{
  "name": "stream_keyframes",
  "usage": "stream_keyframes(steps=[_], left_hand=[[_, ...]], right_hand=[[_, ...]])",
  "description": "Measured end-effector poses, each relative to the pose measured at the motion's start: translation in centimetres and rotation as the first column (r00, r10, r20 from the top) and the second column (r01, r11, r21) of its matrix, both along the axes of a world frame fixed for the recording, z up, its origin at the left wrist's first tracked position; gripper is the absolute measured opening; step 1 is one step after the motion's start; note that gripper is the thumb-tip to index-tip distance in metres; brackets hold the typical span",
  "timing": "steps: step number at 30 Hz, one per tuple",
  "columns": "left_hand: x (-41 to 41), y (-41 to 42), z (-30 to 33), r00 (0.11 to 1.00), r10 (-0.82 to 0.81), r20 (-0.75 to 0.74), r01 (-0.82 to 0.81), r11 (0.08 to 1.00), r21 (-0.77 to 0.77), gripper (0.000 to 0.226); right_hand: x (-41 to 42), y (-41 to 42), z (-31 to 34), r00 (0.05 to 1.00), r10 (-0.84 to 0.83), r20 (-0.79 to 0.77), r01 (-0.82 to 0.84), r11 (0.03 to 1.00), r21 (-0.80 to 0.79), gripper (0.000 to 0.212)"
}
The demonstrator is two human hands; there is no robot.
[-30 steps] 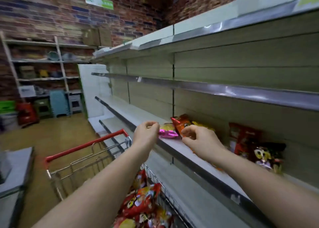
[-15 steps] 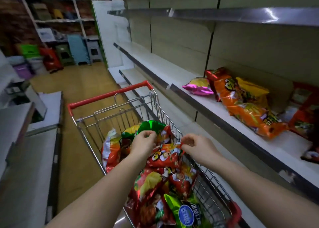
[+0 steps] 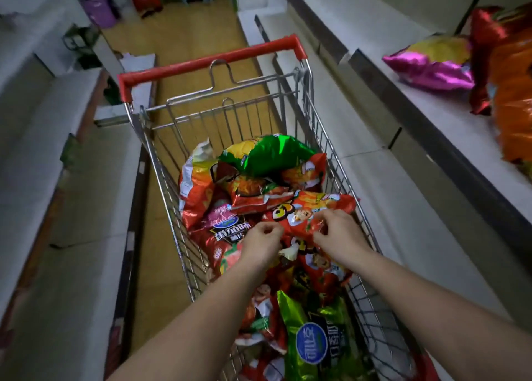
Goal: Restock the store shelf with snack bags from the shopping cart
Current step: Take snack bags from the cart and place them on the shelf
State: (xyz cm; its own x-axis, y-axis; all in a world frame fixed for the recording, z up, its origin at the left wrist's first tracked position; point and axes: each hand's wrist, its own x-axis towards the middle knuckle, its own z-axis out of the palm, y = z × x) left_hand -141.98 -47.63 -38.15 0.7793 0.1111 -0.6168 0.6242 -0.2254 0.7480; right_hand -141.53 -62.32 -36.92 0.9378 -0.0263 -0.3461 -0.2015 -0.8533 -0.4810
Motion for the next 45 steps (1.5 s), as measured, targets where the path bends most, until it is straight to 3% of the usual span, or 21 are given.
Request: stream_keyframes(steps=[2,8,15,18,20,23,28,30,33,35,37,39,40,42,44,45], left_hand=[[0.7,-0.6,-1.0,0.999,0.023,-0.033,-0.024,0.999,-0.029,0.01],[3.3,-1.9,-3.1,0.979,0.064,-0.193,-0.091,0.987,-0.133,0.037],[4.8,-2.5,-5.0,0.935,0.088,-0.344,-0.167,0.964,-0.207,0.052],[5.0,-2.6,-5.3,0.925,0.084,-0.371,-0.182,0.954,-0.237,0.041],[5.3,-2.6,-5.5,0.922,0.071,-0.382,-0.185,0.944,-0.272,0.039],[5.7,-2.5,-5.6,0.912,0.049,-0.407,-0.22,0.896,-0.385,0.057],[5.3,-1.8,-5.5,0.9,0.089,-0.426,-0.256,0.9,-0.352,0.056],[5.0,-1.4,-5.2,0.911,0.086,-0.403,-0.235,0.912,-0.336,0.042],[4.8,-0.9,-4.6,0.919,0.09,-0.384,-0.229,0.914,-0.334,0.043],[4.3,-0.5,-3.8,0.917,0.067,-0.392,-0.219,0.908,-0.358,0.053],[3.7,0.0,-3.1,0.93,0.041,-0.365,-0.187,0.909,-0.373,0.047],[3.1,0.8,-2.4,0.948,0.012,-0.317,-0.149,0.899,-0.411,0.037],[2.8,1.3,-2.1,0.956,0.013,-0.292,-0.144,0.89,-0.432,0.031],[2.5,2.5,-1.5,0.97,0.026,-0.243,-0.138,0.879,-0.457,0.022],[2.3,4.0,-0.9,0.983,0.038,-0.18,-0.118,0.882,-0.456,0.035],[2.2,4.7,-0.7,0.985,0.063,-0.158,-0.128,0.887,-0.443,0.057]], right_hand=[[0.8,0.0,-1.3,0.998,0.054,0.01,-0.054,0.997,-0.058,0.056],[1.8,-0.2,-4.8,0.983,0.164,-0.079,-0.173,0.977,-0.122,0.083],[2.2,0.3,-6.2,0.972,0.22,-0.084,-0.235,0.939,-0.253,0.076],[2.4,0.7,-5.1,0.972,0.223,-0.08,-0.236,0.935,-0.266,0.068],[2.3,1.0,-4.2,0.98,0.193,-0.055,-0.201,0.95,-0.238,0.06],[1.2,1.9,-2.9,0.989,0.144,-0.046,-0.148,0.983,-0.105,0.055],[0.9,1.4,-0.5,0.928,0.311,-0.205,-0.317,0.948,0.004,0.054],[1.8,0.6,0.6,0.924,0.274,-0.265,-0.25,0.961,0.122,0.043],[3.1,-0.4,0.6,0.984,0.089,-0.151,-0.052,0.97,0.236,0.034],[3.4,-0.6,-0.3,0.998,-0.05,-0.039,0.057,0.977,0.208,0.035],[3.4,-0.5,-1.2,0.994,-0.108,0.015,0.105,0.986,0.128,0.041],[3.1,-0.5,-2.0,0.981,-0.171,-0.085,0.185,0.965,0.185,0.053],[3.0,-0.3,-2.1,0.951,-0.218,-0.221,0.279,0.91,0.305,0.058],[2.7,0.3,-2.4,0.853,-0.195,-0.484,0.466,0.703,0.537,0.054],[2.7,1.4,-2.6,0.853,-0.143,-0.501,0.469,0.63,0.619,0.045],[2.8,2.2,-2.7,0.873,-0.139,-0.468,0.445,0.622,0.644,0.045]])
